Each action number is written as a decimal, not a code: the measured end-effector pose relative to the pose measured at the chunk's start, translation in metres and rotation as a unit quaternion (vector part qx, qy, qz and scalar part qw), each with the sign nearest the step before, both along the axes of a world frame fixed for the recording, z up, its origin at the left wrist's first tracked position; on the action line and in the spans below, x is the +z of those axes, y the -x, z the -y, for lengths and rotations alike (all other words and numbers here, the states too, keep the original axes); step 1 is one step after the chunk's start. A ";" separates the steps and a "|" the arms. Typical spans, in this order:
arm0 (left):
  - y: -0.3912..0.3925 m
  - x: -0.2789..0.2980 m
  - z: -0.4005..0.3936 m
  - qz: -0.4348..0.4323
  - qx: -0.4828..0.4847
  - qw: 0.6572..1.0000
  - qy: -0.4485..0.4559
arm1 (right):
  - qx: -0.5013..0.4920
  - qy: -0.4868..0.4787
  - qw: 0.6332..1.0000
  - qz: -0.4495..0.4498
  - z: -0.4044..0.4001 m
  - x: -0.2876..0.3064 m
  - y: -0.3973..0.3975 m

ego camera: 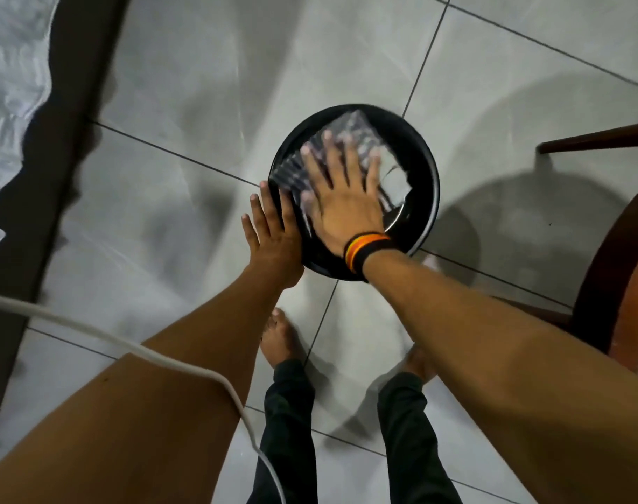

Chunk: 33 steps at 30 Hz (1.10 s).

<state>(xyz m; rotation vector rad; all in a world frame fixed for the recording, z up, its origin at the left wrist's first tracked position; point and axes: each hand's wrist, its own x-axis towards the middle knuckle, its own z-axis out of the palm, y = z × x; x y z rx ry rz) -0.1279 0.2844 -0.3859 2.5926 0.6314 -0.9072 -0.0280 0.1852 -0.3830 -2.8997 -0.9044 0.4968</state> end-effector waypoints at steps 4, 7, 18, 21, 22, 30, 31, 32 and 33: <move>-0.003 0.007 -0.002 -0.008 -0.003 1.000 0.010 | 0.086 0.002 0.996 -0.033 0.064 0.007 0.046; -0.005 0.008 -0.002 0.008 -0.016 1.000 0.013 | -0.043 0.012 0.998 -0.045 0.100 0.009 0.043; -0.003 0.008 -0.005 -0.085 -0.009 0.996 -0.008 | 0.134 0.003 0.991 -0.027 -0.007 0.011 -0.012; -0.005 0.007 -0.009 -0.072 0.002 0.997 -0.004 | 0.176 -0.006 0.984 -0.039 -0.004 0.010 -0.039; -0.008 0.006 -0.004 -0.058 0.012 0.998 0.004 | 0.159 -0.004 0.986 -0.040 -0.003 0.009 -0.048; -0.010 0.002 -0.001 -0.026 -0.013 0.999 -0.013 | -0.188 -0.028 0.982 -0.011 0.048 0.004 -0.017; -0.011 0.003 -0.002 -0.032 -0.029 0.999 -0.016 | -0.221 -0.029 0.975 -0.010 0.057 0.005 -0.002; -0.013 0.005 -0.003 -0.038 -0.043 0.998 -0.019 | -0.240 -0.020 0.970 -0.009 0.063 0.007 0.017; -0.015 0.005 -0.003 -0.040 -0.057 0.997 -0.023 | -0.245 -0.007 0.970 -0.010 0.069 0.009 0.036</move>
